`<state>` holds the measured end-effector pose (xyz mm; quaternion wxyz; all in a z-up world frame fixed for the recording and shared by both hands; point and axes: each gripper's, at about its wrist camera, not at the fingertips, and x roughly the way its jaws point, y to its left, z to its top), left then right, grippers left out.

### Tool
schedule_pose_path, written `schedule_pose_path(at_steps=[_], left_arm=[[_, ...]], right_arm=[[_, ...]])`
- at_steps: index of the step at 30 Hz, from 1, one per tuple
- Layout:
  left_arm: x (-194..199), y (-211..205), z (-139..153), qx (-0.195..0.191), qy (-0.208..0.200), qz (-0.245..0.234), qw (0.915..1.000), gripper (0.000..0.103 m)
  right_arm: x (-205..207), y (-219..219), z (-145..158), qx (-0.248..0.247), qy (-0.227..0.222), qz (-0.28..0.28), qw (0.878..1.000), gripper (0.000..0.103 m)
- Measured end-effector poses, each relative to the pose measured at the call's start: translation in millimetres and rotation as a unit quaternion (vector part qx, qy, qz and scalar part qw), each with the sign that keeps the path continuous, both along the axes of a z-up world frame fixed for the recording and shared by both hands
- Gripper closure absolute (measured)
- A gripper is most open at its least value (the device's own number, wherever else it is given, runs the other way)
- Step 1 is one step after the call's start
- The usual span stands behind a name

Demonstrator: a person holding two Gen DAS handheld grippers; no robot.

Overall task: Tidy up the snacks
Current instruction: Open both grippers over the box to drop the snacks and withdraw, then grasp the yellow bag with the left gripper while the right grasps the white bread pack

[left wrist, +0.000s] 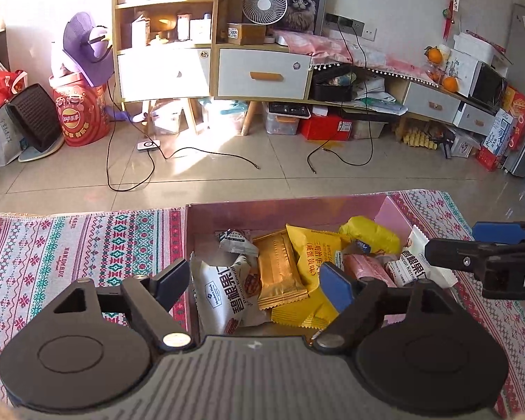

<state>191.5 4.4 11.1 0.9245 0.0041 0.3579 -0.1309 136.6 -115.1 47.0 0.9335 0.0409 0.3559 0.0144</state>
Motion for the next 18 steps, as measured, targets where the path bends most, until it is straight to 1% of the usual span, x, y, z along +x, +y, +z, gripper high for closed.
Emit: schedule_pose_path(at_steps=[4, 14, 18], left_arm=[[-16, 7, 5, 0.004, -0.002, -0.001, 1.0000, 0.010], [-56, 26, 13, 0.014, 0.001, -0.010, 0.9998, 0.003], [-71, 33, 14, 0.027, -0.002, -0.017, 0.9995, 0.000]], right_arm=[[-11, 0, 4, 0.007, -0.002, 0.003, 1.000, 0.011], [-48, 6, 10, 0.019, -0.004, 0.016, 1.000, 0.005], [-59, 11, 8, 0.014, 0.005, 0.023, 1.000, 0.004]])
